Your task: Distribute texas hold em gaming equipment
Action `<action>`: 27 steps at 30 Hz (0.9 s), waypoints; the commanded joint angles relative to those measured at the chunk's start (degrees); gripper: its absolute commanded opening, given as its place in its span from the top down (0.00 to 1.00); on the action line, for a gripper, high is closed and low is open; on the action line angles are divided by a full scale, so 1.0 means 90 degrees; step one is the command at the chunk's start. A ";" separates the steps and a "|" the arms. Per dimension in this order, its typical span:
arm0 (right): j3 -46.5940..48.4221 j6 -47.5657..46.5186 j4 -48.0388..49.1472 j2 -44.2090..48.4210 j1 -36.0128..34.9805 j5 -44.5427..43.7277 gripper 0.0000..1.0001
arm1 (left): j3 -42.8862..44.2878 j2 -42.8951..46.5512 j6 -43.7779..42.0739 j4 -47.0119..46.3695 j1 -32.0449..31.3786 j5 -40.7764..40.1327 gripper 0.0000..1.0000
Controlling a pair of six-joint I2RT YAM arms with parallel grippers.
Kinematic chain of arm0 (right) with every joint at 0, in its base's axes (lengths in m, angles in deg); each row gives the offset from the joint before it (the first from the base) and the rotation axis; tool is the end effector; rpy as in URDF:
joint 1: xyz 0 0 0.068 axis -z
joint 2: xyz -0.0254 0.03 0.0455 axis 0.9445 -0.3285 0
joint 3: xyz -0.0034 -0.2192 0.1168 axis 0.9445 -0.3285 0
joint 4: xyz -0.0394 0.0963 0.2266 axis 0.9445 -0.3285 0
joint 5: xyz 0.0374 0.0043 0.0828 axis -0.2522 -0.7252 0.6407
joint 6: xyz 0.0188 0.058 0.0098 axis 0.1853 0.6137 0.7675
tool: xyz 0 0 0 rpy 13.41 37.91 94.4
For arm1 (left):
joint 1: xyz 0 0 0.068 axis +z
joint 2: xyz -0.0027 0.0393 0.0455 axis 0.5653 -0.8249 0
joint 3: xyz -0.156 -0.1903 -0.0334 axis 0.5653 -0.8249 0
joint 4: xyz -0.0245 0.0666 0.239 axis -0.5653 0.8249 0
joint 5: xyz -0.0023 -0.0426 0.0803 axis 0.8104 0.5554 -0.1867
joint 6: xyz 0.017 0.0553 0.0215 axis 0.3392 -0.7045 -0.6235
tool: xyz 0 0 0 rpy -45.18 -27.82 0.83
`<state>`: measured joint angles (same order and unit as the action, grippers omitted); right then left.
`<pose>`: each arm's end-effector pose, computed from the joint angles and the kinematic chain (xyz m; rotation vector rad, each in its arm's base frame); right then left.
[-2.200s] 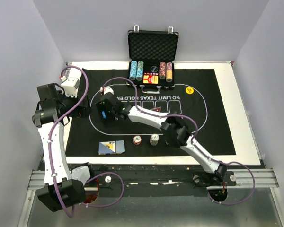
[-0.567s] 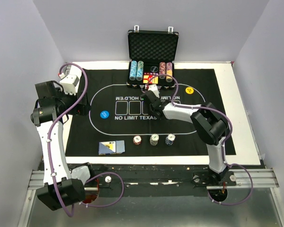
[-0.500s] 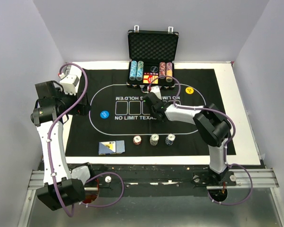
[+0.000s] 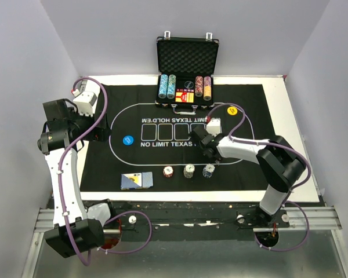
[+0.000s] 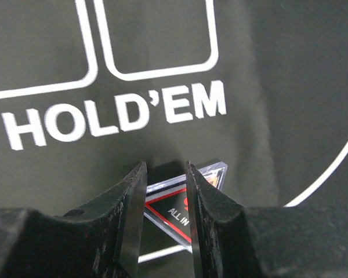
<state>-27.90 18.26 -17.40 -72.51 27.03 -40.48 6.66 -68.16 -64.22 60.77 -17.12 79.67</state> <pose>0.2509 0.2000 0.1274 0.0182 2.4007 -0.3414 0.2009 0.0390 0.3408 0.1806 2.2185 -0.2949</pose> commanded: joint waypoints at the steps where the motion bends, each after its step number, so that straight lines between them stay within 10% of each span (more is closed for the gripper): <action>1: -0.0604 0.1159 -0.1364 0.0258 0.0002 -0.0036 0.59 | 0.0235 0.0020 -0.0102 0.0093 0.0041 -0.0026 0.01; 17: -0.0606 0.2109 -0.2742 0.1840 0.0022 -0.0288 0.57 | 0.0333 0.0020 -0.0142 0.0142 0.0041 0.0033 0.01; 27: 0.2225 -0.0118 -0.1874 0.1120 -0.0785 0.0110 0.23 | 0.0245 -0.0010 0.0093 0.0045 0.0041 0.0072 0.01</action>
<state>-15.53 25.21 -38.16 -57.80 26.09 -40.81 8.41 -68.18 -64.76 61.05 -17.12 79.69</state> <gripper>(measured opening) 0.708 0.990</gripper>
